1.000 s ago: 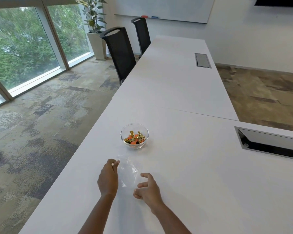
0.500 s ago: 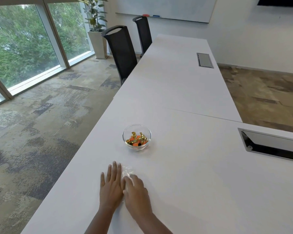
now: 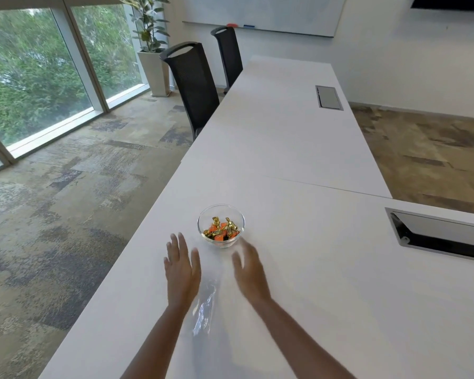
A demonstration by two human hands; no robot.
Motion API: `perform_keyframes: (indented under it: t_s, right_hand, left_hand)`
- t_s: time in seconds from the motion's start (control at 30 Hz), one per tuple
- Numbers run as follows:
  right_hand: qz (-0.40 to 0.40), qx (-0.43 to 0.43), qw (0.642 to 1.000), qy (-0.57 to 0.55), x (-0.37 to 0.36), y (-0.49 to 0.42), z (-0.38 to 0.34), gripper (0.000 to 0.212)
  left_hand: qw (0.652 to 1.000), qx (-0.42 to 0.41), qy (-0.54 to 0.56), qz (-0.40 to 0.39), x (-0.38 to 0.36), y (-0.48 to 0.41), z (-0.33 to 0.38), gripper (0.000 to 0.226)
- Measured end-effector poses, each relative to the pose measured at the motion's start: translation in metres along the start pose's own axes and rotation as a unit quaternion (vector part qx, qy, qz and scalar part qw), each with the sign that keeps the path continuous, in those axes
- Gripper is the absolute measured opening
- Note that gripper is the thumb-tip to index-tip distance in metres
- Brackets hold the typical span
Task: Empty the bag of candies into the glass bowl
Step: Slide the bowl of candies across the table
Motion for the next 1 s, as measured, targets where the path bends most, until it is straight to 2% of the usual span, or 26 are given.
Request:
perform_keyframes:
  t_s: [0.07, 0.17, 0.23, 0.37, 0.53, 0.8, 1.0]
  right_hand:
    - [-0.006, -0.069, 0.994, -0.087, 0.014, -0.022, -0.006, 0.049]
    - [-0.034, -0.173, 0.965, -0.195, 0.016, -0.048, -0.006, 0.053]
    - [-0.054, -0.217, 0.941, -0.254, 0.014, -0.058, -0.007, 0.056]
    - [-0.093, -0.274, 0.901, -0.322, 0.004, -0.066, -0.010, 0.054]
    - [-0.122, -0.295, 0.889, -0.327, -0.011, -0.064, -0.012, 0.046]
    - [-0.128, -0.269, 0.882, -0.366, -0.001, -0.061, -0.017, 0.041]
    - [-0.092, -0.221, 0.906, -0.348, 0.034, -0.051, -0.014, 0.045]
  left_hand:
    - [0.981, 0.094, 0.171, 0.013, 0.003, -0.018, 0.010, 0.054]
    - [0.898, 0.231, 0.374, 0.004, -0.006, -0.036, 0.013, 0.058]
    - [0.868, 0.265, 0.419, -0.005, -0.014, -0.046, 0.011, 0.062]
    - [0.840, 0.298, 0.454, -0.011, -0.028, -0.057, 0.009, 0.062]
    - [0.831, 0.304, 0.465, -0.010, -0.036, -0.053, 0.018, 0.053]
    - [0.853, 0.278, 0.443, -0.005, -0.041, -0.052, 0.035, 0.045]
    - [0.863, 0.222, 0.453, -0.028, -0.044, -0.040, 0.073, 0.047]
Point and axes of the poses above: each hand's wrist, its own y-axis away from the middle knuckle, its own x-axis out of the back of the hand, z = x × y, the point moved 6 cm from there along -y, towards the middle knuckle, and after that the axes turned 10 degrees about -x, right-handed, at the moved point
